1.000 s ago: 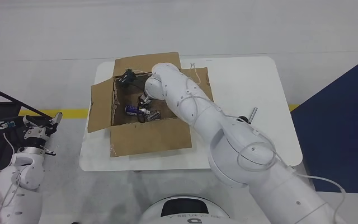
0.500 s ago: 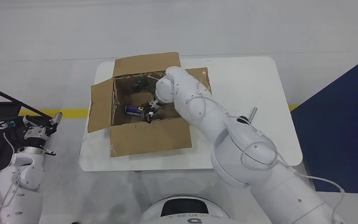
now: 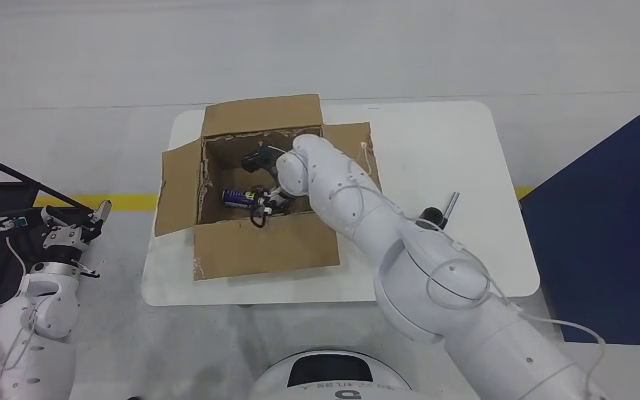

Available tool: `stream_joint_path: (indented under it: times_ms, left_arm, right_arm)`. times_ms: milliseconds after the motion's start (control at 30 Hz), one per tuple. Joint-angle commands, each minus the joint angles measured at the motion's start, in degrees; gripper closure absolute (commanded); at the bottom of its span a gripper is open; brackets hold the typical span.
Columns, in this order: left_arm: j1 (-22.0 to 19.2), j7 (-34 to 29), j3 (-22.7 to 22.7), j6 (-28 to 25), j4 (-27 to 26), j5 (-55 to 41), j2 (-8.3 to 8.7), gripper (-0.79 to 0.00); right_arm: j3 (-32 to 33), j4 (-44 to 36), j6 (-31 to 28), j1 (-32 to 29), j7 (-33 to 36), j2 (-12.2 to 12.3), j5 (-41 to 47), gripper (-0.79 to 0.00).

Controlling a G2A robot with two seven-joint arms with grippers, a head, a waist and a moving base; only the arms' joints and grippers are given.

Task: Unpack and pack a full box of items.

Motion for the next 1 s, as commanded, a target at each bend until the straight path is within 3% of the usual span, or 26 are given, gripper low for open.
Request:
stream_joint_path:
  times_ms: [0,33,67,167,367,433,467,533,633,700,967]
  left_arm:
    - [0.00,0.00,0.00,0.00,0.00,0.00,0.00,-0.785]
    - [0.00,0.00,0.00,0.00,0.00,0.00,0.00,-0.785]
    - [0.00,0.00,0.00,0.00,0.00,0.00,0.00,-0.785]
    - [0.00,0.00,0.00,0.00,0.00,0.00,0.00,-0.785]
    - [0.00,0.00,0.00,0.00,0.00,0.00,0.00,-0.785]
    - [0.00,0.00,0.00,0.00,0.00,0.00,0.00,-0.785]
    - [0.00,0.00,0.00,0.00,0.00,0.00,0.00,-0.785]
    - [0.00,0.00,0.00,0.00,0.00,0.00,0.00,-0.785]
    - [0.00,0.00,0.00,0.00,0.00,0.00,0.00,-0.785]
    - [0.00,0.00,0.00,0.00,0.00,0.00,0.00,-0.785]
    - [0.00,0.00,0.00,0.00,0.00,0.00,0.00,-0.785]
  right_arm:
    - [0.15,-0.20,0.58,0.00,-0.64,0.04,-0.14,-0.372]
    - [0.33,-0.23,0.78,0.08,-1.09,0.10,-0.06,-0.456]
    - [0.49,-0.25,0.89,0.15,-1.44,0.16,-0.01,-0.594]
    - [0.75,-0.17,1.52,0.16,-1.57,0.33,-0.18,-0.739]
    - [0.86,-0.61,2.89,-0.27,0.17,0.32,-0.88,-0.739]
    - [0.82,-0.77,3.32,-0.42,0.98,0.24,-1.20,-0.699]
    - [0.80,-0.85,3.44,-0.51,1.38,0.19,-1.32,-0.643]
    - [0.89,-1.00,3.43,-0.58,1.75,0.11,-1.38,-0.385]
    - [1.17,-1.02,2.99,-0.66,1.99,0.03,-1.16,-0.243]
    - [1.32,-1.01,2.57,-0.69,2.41,-0.04,-1.07,0.000]
    - [2.40,-0.52,1.50,0.44,2.56,0.09,-0.36,0.000]
